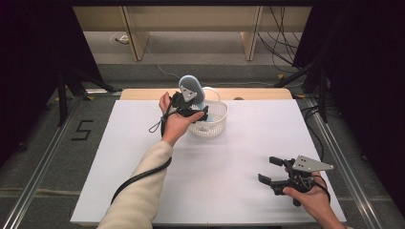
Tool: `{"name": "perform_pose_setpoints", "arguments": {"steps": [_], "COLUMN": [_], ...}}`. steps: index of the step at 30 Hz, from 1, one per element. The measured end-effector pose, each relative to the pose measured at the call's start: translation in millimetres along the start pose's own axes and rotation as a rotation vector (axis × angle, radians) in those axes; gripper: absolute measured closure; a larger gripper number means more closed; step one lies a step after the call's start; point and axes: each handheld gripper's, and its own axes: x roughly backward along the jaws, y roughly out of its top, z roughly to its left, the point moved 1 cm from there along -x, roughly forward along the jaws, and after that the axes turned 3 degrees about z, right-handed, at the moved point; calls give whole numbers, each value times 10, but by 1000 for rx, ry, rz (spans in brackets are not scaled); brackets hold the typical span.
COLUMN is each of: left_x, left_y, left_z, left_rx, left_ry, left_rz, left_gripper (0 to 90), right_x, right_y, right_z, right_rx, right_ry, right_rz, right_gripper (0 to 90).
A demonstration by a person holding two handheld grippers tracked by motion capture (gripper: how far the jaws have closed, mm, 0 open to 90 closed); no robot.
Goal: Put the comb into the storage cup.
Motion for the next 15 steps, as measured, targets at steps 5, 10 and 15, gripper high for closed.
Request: {"name": "perform_pose_setpoints", "arguments": {"steps": [5,10,15], "left_x": [63,115,167], "left_y": [-59,-89,-103], "left_z": [63,107,118], "left_rx": [24,19,27], "left_ry": [0,3,-8], "left_rz": [2,8,-2], "left_gripper": [4,0,0], "right_x": [-3,-5,-3], "right_y": [0,0,0], "right_z": [2,2,1], "right_rx": [0,0,0], "right_ry": [0,-2,-3], "right_rz": [0,1,1], "right_gripper": [159,159,159]}}
